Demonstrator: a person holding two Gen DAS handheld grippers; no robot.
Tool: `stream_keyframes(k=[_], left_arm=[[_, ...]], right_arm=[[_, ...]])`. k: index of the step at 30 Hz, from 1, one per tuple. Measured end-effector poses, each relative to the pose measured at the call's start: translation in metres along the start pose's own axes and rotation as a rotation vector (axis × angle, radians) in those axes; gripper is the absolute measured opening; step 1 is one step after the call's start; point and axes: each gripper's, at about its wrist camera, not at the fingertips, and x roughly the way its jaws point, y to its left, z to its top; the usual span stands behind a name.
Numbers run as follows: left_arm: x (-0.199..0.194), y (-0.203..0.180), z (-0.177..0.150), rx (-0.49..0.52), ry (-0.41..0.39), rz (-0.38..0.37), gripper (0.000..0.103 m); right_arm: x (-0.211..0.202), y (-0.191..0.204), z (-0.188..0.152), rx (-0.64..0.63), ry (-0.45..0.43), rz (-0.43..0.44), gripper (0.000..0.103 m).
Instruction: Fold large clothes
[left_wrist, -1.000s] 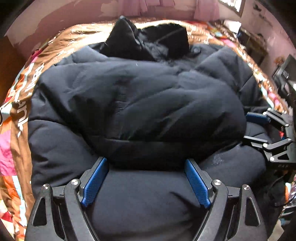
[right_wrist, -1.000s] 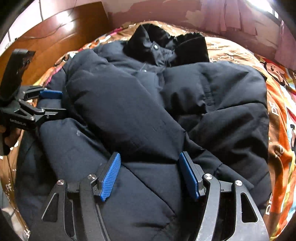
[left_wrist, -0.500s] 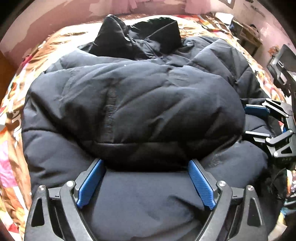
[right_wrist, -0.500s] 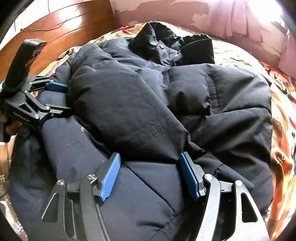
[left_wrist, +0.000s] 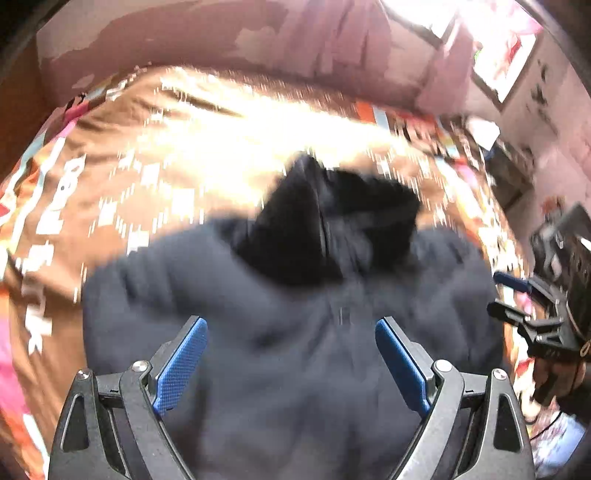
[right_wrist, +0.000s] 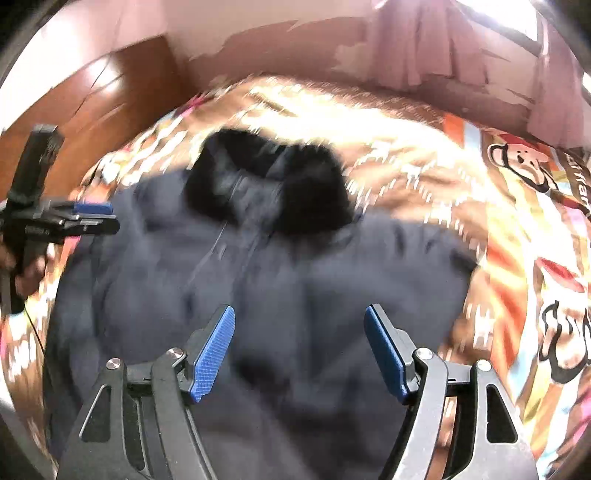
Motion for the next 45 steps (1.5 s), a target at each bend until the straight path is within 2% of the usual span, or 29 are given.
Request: stream_keyframes(k=[3,7,9,11,13,15,16,17,18,20,21,22,28,33,37,41,45], left_arm=[[0.024,-0.007,0.049,0.022,-0.020,0.034,0.090],[0.051,-0.012,0.092,0.021,-0.001,0.050,0.085],[0.066,-0.015,0.110,0.014,0.018,0.051,0.081],[0.078,-0.017,0.121,0.002,0.042,0.048,0.063],[0.092,-0.019,0.127,-0.010,0.081,0.039,0.052],[0.103,-0.019,0.129,-0.018,0.114,0.033,0.033],[0.107,-0.018,0.130,-0.020,0.123,0.040,0.016],[0.110,-0.019,0.131,-0.022,0.129,0.043,0.010],[0.111,-0.018,0.131,-0.026,0.126,0.035,0.010],[0.108,-0.018,0.130,-0.026,0.106,0.021,0.006],[0.105,-0.019,0.130,-0.020,0.098,0.017,0.005],[0.101,-0.020,0.130,-0.011,0.081,0.014,0.005],[0.056,-0.018,0.120,0.029,-0.024,-0.072,0.004],[0.025,-0.022,0.102,0.092,-0.020,-0.135,0.004],[0.008,-0.030,0.080,0.184,0.033,-0.188,0.003],[0.009,-0.036,0.055,0.246,0.129,-0.174,0.003],[0.027,-0.039,0.031,0.302,0.251,-0.115,0.003]], right_arm=[[0.021,-0.009,0.043,0.010,-0.011,-0.005,0.068],[0.060,-0.016,0.096,0.018,0.023,0.010,0.067],[0.077,-0.015,0.111,0.030,0.053,0.025,0.067],[0.099,-0.013,0.127,0.037,0.083,0.036,0.063],[0.119,-0.009,0.137,0.034,0.123,0.039,0.061],[0.134,-0.006,0.142,0.037,0.154,0.047,0.047],[0.145,-0.003,0.144,0.033,0.183,0.049,0.045],[0.150,-0.001,0.145,0.025,0.196,0.036,0.036],[0.154,0.003,0.146,0.010,0.199,0.025,0.028],[0.165,0.009,0.146,-0.024,0.230,0.003,0.024],[0.167,0.012,0.146,-0.032,0.237,-0.001,0.014],[0.165,0.013,0.147,-0.032,0.230,0.003,0.008],[0.113,0.009,0.137,0.005,0.120,0.134,0.005],[0.072,0.007,0.112,-0.063,0.107,0.212,0.004],[0.059,0.005,0.085,-0.101,0.157,0.230,0.004],[0.056,0.000,0.069,-0.109,0.194,0.234,0.004],[0.061,0.006,0.052,-0.113,0.234,0.232,0.004]])
